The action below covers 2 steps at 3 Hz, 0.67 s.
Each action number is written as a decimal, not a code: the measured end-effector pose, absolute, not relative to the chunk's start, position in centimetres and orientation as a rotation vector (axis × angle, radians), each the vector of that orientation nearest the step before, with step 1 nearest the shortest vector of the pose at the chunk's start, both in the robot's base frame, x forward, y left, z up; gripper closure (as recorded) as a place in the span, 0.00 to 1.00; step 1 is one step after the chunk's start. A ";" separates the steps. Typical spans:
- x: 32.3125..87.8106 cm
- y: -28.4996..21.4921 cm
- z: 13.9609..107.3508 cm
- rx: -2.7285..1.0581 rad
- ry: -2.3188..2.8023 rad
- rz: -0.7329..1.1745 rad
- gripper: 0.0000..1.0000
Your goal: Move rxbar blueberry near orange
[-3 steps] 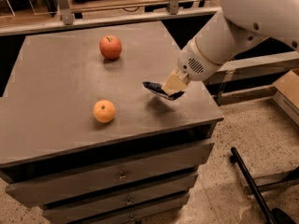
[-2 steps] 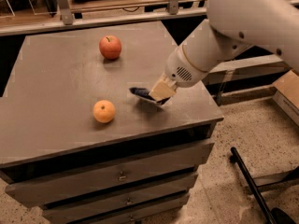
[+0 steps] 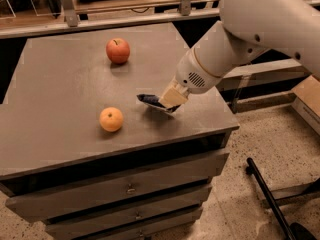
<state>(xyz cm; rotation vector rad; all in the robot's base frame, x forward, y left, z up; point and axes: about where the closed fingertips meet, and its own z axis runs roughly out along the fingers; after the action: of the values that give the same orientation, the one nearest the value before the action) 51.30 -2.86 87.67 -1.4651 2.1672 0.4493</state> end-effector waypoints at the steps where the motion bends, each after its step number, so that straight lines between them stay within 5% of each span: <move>1: 51.3 -2.7 87.8 -1.492 2.104 0.426 1.00; 2: 51.1 -2.7 89.1 -1.497 1.866 0.379 1.00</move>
Offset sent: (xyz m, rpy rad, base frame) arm -0.0089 -0.0059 0.0321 0.1170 -0.5930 0.3783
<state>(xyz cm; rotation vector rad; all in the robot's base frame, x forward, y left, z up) 51.07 -2.73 89.10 -1.4967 1.8665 0.3794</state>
